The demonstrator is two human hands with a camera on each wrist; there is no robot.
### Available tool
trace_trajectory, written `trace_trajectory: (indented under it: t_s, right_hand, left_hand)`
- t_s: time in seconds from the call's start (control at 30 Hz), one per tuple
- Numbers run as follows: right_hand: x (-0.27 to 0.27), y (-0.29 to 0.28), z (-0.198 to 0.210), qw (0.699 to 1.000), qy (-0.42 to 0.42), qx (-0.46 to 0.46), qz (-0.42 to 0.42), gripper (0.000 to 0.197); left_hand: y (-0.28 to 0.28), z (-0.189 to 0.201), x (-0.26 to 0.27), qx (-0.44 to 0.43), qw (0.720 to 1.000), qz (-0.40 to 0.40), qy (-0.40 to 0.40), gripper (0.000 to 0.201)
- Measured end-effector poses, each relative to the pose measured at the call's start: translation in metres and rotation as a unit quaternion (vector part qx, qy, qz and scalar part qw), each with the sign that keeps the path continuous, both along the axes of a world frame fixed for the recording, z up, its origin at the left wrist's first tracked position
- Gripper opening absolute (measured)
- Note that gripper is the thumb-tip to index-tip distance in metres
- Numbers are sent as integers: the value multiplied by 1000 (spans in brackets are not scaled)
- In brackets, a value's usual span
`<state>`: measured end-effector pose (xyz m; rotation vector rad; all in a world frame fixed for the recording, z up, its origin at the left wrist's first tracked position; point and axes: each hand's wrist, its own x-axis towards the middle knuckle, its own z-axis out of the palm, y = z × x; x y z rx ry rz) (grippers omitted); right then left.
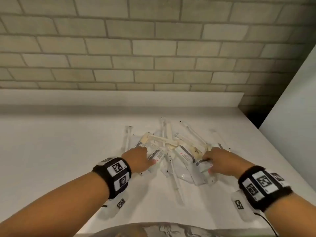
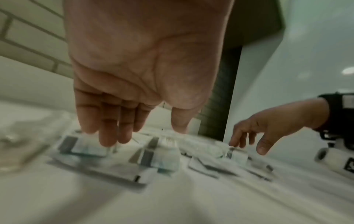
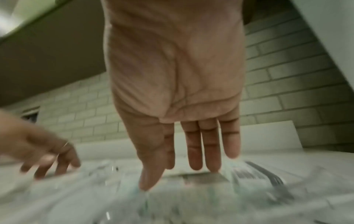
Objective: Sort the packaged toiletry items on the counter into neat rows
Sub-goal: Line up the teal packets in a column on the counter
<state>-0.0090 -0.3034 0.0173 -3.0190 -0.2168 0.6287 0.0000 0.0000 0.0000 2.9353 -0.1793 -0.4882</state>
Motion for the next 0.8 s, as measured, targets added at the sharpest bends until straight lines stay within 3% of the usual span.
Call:
trace_trajectory:
  t_s: [0.13, 0.23, 0.3, 0.4, 0.47, 0.57, 0.7, 0.8]
  right_hand:
    - [10, 7, -11, 993, -44, -79, 72, 52]
    - [16, -1, -10, 990, -60, -71, 103, 42]
    - [22, -13, -1, 994, -87, -16, 59, 38]
    - [42, -37, 15, 986, -126, 59, -94, 48]
    - [54, -49, 11, 982, -94, 43, -158, 53]
    - [62, -49, -8, 984, -12, 20, -175, 55]
    - [70, -49, -17, 987, 26, 56, -150, 59]
    - [70, -50, -16, 993, 28, 2, -110, 62]
  left_hand:
    - [-26, -8, 6, 87, 996, -18, -34, 76]
    - [-38, -17, 10, 86, 994, -22, -68, 59]
    - [-39, -14, 16, 36, 995, 21, -93, 51]
    - [-28, 0, 29, -9, 987, 102, -127, 52]
    - [-16, 3, 37, 28, 982, 142, -118, 52]
    - [-9, -4, 39, 65, 979, 185, -58, 50]
    - [-15, -21, 33, 58, 978, 188, -71, 48]
    - [-21, -25, 30, 106, 974, 173, -99, 48]
